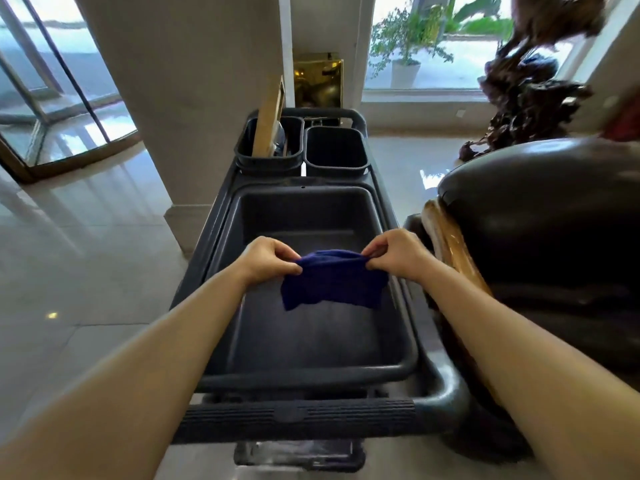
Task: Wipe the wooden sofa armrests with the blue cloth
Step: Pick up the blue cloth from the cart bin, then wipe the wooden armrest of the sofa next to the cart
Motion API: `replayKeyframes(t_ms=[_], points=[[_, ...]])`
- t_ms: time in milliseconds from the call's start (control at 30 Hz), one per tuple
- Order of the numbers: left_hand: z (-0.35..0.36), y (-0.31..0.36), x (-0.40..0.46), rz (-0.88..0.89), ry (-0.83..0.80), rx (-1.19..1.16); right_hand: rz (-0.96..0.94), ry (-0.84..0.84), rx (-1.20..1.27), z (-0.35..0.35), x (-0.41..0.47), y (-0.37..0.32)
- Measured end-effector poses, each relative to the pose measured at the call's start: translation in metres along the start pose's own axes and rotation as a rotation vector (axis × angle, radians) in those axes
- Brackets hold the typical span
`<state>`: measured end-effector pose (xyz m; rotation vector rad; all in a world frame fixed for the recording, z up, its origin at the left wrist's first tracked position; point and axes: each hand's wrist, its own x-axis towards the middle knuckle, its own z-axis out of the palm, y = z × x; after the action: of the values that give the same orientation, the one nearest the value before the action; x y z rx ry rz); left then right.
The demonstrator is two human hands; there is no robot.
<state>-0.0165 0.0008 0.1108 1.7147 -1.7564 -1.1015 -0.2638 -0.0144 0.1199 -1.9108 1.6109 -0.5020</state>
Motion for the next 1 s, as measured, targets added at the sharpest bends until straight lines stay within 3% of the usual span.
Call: replayKeyframes(t_ms=[167,400,733,1000], points=[[0.010,0.078,-0.018,0.103,-0.017,-0.017,-0.029,0.085,-0.044,-0.067,-0.046,0.005],[0.090,0.173,-0.032,0.172,-0.060,-0.055,-0.025,0.200,-0.081,-0.157,-0.107,0.067],[0.279,0.271,-0.009,0.139,-0.068,-0.110,0.038,0.191,-0.065,-0.261,-0.172,0.243],[0.360,0.291,0.027,0.095,-0.103,-0.088,0.101,0.135,0.039,-0.281,-0.158,0.336]])
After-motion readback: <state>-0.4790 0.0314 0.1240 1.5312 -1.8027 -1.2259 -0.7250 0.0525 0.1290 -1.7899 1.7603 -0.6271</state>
